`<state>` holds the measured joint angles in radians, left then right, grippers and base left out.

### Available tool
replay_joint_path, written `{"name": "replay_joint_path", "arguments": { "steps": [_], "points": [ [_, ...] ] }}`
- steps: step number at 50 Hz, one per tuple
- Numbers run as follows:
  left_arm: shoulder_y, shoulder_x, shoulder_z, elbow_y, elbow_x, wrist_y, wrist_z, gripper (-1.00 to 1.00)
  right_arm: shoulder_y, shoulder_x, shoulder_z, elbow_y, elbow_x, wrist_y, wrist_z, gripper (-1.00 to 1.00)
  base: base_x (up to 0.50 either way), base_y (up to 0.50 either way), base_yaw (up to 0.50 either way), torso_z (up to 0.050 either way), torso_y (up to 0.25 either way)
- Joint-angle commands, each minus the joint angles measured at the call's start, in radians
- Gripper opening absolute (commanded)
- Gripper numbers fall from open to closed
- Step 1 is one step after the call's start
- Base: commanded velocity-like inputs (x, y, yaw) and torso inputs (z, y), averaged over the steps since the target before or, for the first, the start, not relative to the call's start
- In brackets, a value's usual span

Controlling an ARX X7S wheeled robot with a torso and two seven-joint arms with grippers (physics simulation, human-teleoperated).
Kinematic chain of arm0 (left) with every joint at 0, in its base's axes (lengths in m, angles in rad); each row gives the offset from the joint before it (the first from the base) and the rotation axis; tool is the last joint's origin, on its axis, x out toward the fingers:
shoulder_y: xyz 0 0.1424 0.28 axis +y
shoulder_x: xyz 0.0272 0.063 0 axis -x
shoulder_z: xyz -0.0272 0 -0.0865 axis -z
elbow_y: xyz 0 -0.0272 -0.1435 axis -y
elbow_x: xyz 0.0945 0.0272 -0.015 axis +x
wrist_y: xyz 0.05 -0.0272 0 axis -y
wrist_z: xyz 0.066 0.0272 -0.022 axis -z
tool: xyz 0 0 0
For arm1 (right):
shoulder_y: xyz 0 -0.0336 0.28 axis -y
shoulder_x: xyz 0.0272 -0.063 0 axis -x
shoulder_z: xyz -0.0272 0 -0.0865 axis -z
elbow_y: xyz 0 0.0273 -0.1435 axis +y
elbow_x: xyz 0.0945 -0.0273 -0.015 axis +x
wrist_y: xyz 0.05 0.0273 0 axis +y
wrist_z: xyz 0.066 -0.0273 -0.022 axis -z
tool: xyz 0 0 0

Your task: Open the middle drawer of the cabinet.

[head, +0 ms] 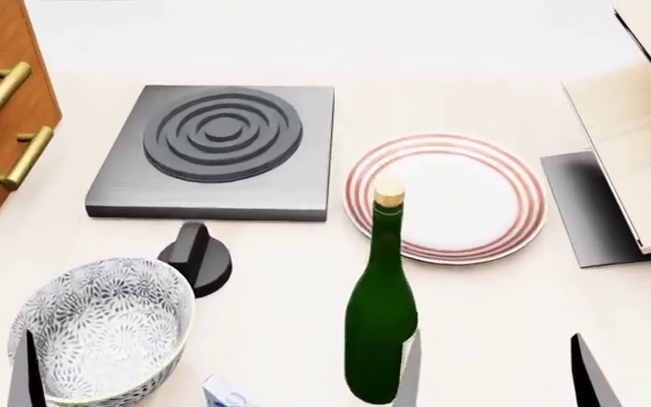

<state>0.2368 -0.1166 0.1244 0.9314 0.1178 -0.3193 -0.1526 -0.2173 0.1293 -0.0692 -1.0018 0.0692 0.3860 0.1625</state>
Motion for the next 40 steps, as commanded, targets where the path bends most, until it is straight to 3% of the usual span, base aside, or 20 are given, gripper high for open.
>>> {"name": "replay_joint_path", "arguments": {
  "steps": [1, 11, 40],
  "points": [
    [0.004, -0.014, 0.015, 0.021, -0.001, -0.011, -0.016, 1.0, 0.0, 0.018, -0.02, -0.018, -0.003, 0.013, 0.022, 1.0, 0.5, 0.0, 0.0, 0.0, 0.0],
    [0.002, -0.023, 0.019, 0.022, -0.005, -0.015, -0.03, 1.0, -0.004, 0.035, -0.037, -0.012, -0.037, -0.011, 0.046, 1.0, 0.5, 0.05, 0.0, 0.0, 0.0],
    [0.006, -0.045, 0.037, 0.035, -0.017, -0.019, -0.061, 1.0, -0.01, 0.061, -0.043, -0.022, -0.003, -0.024, 0.079, 1.0, 0.2, 0.5, 0.0, 0.0, 0.001]
  ]
}}
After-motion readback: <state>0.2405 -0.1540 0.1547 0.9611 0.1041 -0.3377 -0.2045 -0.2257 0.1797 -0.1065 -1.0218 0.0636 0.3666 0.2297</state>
